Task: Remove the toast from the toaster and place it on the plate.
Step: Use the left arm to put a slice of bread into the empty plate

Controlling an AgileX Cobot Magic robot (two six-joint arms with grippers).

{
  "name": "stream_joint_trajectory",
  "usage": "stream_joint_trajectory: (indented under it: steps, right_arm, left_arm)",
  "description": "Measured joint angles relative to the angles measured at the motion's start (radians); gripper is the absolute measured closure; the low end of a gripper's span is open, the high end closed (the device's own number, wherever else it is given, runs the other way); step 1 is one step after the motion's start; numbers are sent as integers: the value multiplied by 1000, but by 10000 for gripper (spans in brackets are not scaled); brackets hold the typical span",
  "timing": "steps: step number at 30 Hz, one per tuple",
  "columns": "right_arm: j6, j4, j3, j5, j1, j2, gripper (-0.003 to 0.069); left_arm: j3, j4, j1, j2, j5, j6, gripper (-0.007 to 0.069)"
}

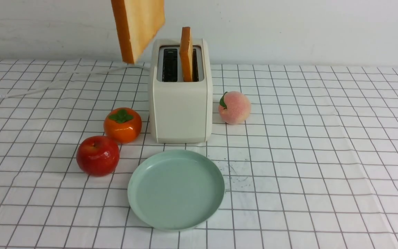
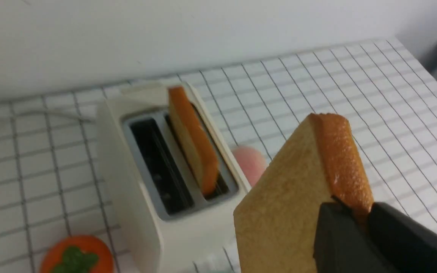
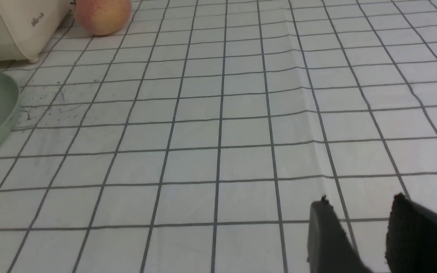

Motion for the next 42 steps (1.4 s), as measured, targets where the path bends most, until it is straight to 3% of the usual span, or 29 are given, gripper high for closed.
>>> stream_joint_trajectory:
  steps: [6, 11, 13, 16, 20, 23, 27, 32, 35, 39, 42]
  right_arm:
    - [0, 0, 0, 0, 0, 0, 419]
    - [0, 0, 0, 0, 0, 0, 419]
    - [0, 0, 0, 0, 0, 0, 419]
    - [0, 0, 0, 0, 0, 0, 419]
    - [0, 0, 0, 0, 0, 0, 419]
    - [0, 0, 0, 0, 0, 0, 419]
    - [0, 0, 0, 0, 0, 0, 419]
    - [0, 0, 0, 0, 0, 0, 419]
    - [0, 0, 0, 0, 0, 0, 419]
    - [0, 0, 0, 0, 0, 0, 419]
    - [0, 0, 0, 0, 0, 0, 419]
  left_arm:
    - [425, -195, 0, -161, -90, 108, 554]
    - [812, -397, 0, -240, -343, 276, 554]
    - [864, -462, 0, -238, -403, 334, 554]
    - [961, -662, 0, -194, -503, 534, 554]
    - [980, -916, 0, -105, -483, 779, 554]
    - [980, -1021, 0, -60, -468, 901, 554]
    - [980, -1036, 28, -56, -421, 937, 554]
    - [1001, -1029, 203, -56, -235, 894, 554]
    - [1019, -1037, 277, -56, -203, 893, 554]
    - [1022, -1051, 291, -50, -185, 911, 554]
    - [1022, -1098, 242, -11, -181, 948, 554]
